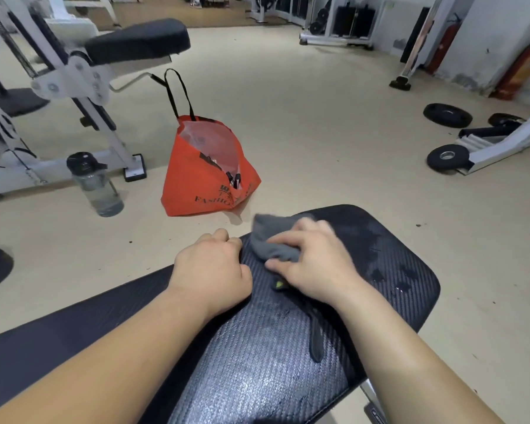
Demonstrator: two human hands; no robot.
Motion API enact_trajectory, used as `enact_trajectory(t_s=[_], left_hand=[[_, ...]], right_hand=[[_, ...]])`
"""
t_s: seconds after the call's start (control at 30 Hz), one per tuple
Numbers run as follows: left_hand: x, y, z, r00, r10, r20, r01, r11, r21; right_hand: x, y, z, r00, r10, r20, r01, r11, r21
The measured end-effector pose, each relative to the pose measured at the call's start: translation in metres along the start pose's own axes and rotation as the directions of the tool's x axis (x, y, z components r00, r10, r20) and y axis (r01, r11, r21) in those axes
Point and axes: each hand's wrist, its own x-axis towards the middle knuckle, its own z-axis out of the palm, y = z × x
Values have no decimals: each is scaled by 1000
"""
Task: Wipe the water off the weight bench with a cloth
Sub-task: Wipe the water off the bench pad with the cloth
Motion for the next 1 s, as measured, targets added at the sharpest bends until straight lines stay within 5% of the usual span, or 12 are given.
enact_trajectory(t_s=[0.07, 0.13, 0.23, 0.3, 0.43, 0.53, 0.63, 0.73, 0.8, 0.87, 1.0], left_hand=[[0, -2, 1, 1000, -7, 1, 7, 1000, -20], [0, -4, 0, 1000, 0, 13, 1, 999, -50], [-2, -6, 1, 1000, -5, 18, 6, 996, -88], [-3, -6, 2, 1000, -17, 18, 19, 993, -116], [-4, -3, 3, 999, -40, 13, 41, 993, -113], [-7, 0, 5, 999, -48, 11, 48, 992, -113], [-8, 0, 7, 999, -41, 25, 44, 991, -127], [-8, 2, 5, 997, -57, 43, 62, 989, -131], [-9, 8, 5, 996, -73, 53, 78, 991, -109], [-9, 14, 6, 994, -83, 71, 89, 993, -84], [-8, 17, 8, 992, -95, 82, 97, 995, -21]], right_hand=[[3, 0, 0, 1000, -4, 7, 4, 1000, -7], [9, 18, -9, 979, 161, -127, -174, 979, -102], [9, 56, -25, 840, 427, -335, -481, 871, -96], [5, 60, -25, 820, 440, -365, -513, 848, -131], [-7, 9, -2, 982, 116, -151, -142, 975, -169], [-15, -3, 0, 996, -93, 2, 93, 993, -67], [-12, 33, -18, 988, 110, -106, -122, 985, -123], [-18, 72, -38, 874, 380, -302, -432, 893, -126], [-27, 74, -39, 840, 430, -332, -495, 858, -140], [-34, 56, -29, 902, 329, -280, -389, 900, -195], [-54, 22, -16, 997, -72, 28, 73, 997, -35]])
